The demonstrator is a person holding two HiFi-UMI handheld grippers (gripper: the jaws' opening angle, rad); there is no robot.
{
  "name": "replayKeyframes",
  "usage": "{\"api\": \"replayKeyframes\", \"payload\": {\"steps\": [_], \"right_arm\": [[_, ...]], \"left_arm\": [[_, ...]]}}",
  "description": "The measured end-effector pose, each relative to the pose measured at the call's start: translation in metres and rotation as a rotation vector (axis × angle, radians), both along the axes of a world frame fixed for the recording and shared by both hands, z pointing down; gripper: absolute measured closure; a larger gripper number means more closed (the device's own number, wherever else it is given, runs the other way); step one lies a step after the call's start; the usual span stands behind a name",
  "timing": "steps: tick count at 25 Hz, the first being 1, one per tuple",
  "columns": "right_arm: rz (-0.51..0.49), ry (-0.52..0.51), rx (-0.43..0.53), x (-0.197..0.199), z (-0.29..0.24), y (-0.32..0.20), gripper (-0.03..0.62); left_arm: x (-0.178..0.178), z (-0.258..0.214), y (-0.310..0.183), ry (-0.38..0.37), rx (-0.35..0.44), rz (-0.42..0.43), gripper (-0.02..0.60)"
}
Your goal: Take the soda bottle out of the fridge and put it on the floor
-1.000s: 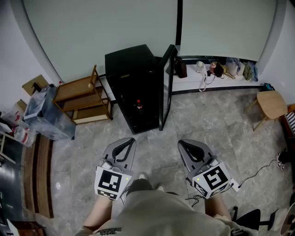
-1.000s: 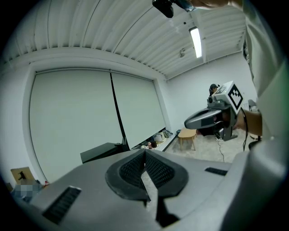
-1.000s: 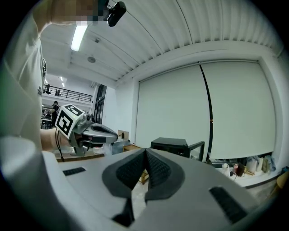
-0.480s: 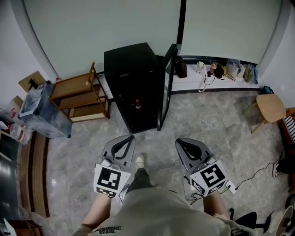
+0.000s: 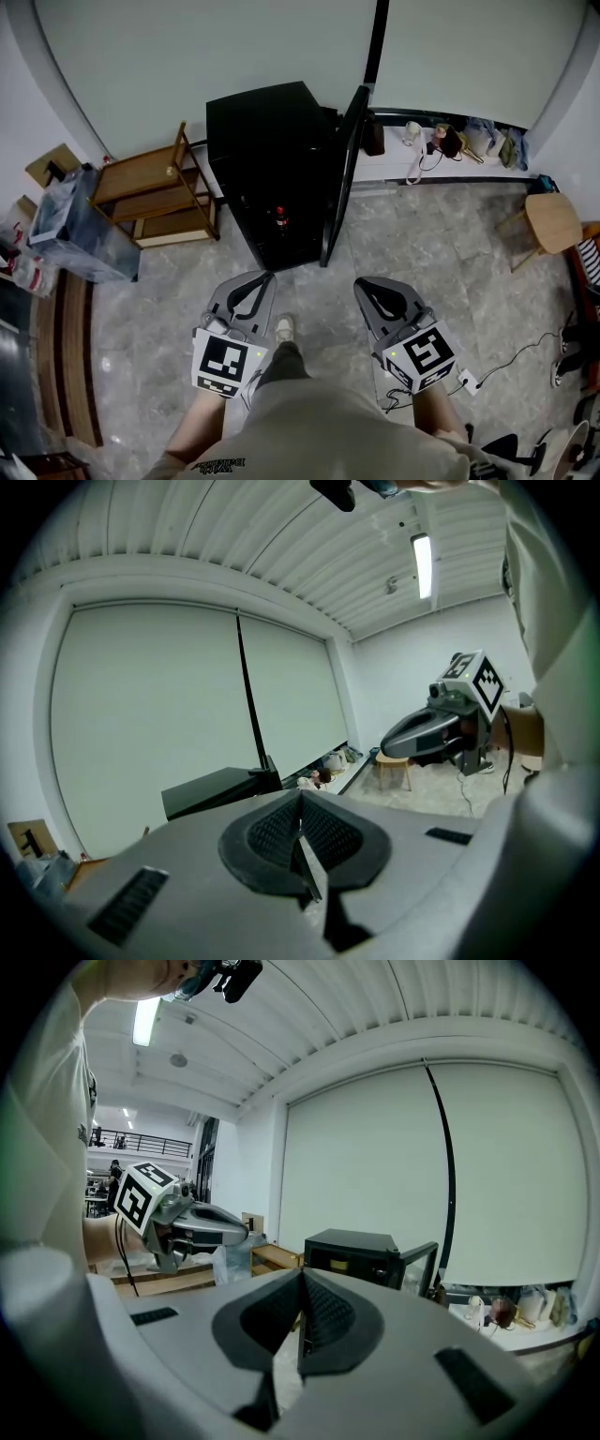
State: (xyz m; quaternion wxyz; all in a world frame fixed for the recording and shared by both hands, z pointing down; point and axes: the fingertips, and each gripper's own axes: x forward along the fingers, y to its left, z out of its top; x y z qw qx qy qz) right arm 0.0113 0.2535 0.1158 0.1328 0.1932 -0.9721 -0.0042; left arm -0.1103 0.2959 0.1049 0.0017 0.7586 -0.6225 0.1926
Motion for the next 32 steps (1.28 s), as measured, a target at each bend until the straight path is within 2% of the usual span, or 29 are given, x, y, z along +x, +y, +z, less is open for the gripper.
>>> {"api": "replayKeyframes", "payload": {"steps": [11,19,25,32], "right_arm": [[0.057,0.068,-0.063,-0.096,0.022,-0.096,0.599],[0.123,0.081,-0.099,-0.155,0.042,-0.159,0.599],[0.169,0.086,-0.122,-0.174,0.056,-0.19,0.599],[0.165,0.113,-0.176,-0.179,0.078,-0.222,0.599]], "left_arm": [[-0.097,0.022,-0.101,-0.011,-0.066,0.053,0.577],[-0.145,0.047,-0.17,-0.006,-0.109,0.146,0.577],[-0.166,0.061,-0.199,0.007,-0.122,0.171,0.577],[-0.176,0.078,-0.233,0.041,-0.137,0.135,0.577]]}}
